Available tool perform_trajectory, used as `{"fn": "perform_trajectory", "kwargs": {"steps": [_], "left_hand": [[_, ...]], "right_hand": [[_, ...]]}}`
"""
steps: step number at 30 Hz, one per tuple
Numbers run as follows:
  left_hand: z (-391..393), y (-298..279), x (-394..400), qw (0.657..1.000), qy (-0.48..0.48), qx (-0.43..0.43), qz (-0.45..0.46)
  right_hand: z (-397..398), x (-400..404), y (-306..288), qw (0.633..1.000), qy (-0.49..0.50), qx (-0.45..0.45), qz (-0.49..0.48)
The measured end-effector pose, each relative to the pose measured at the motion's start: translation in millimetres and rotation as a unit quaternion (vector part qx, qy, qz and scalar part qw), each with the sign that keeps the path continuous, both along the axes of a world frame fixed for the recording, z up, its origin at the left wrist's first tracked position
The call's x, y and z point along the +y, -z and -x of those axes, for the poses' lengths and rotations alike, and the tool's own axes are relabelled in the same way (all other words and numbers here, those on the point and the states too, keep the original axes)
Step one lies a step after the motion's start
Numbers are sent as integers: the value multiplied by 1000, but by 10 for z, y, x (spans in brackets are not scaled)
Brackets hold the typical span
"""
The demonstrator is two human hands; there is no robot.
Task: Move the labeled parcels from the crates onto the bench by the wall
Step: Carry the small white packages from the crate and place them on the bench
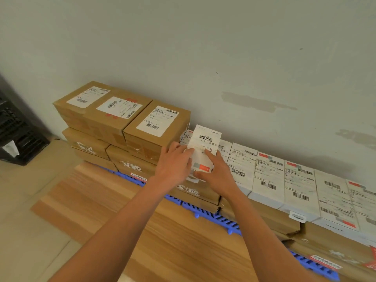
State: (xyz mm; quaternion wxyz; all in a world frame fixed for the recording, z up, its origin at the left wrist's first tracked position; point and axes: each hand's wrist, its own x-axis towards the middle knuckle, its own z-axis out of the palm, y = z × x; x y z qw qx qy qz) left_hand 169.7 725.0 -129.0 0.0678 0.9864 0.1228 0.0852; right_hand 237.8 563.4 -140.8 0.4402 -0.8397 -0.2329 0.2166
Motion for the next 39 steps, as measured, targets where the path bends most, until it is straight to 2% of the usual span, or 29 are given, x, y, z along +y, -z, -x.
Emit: {"fn": "perform_trajectory", "kwargs": {"steps": [5, 14, 20, 26, 29, 33, 39], "left_hand": [[-105, 93, 307, 998, 50, 4, -49], [-112, 108, 739, 995, 78, -61, -2], [-113, 152, 890, 991, 111, -71, -8], [-132, 86, 933, 991, 122, -51, -9], [-153, 4, 880, 991, 132, -19, -9], [-157, -114, 618, 985, 169, 11, -2], [-163, -262, -271, 969, 247, 10, -4]], "right_hand": [[-64, 247, 90, 999, 29, -3, 17], [-96, 647, 151, 997, 61, -47, 9], [-131, 702, 47, 996, 37, -35, 73], [-17, 672, -22, 994, 64, -53, 72], [104, 589, -66, 989, 111, -78, 56], [304, 291, -207, 975, 173, -106, 91], [672, -689, -398, 952, 236, -141, 132]]}}
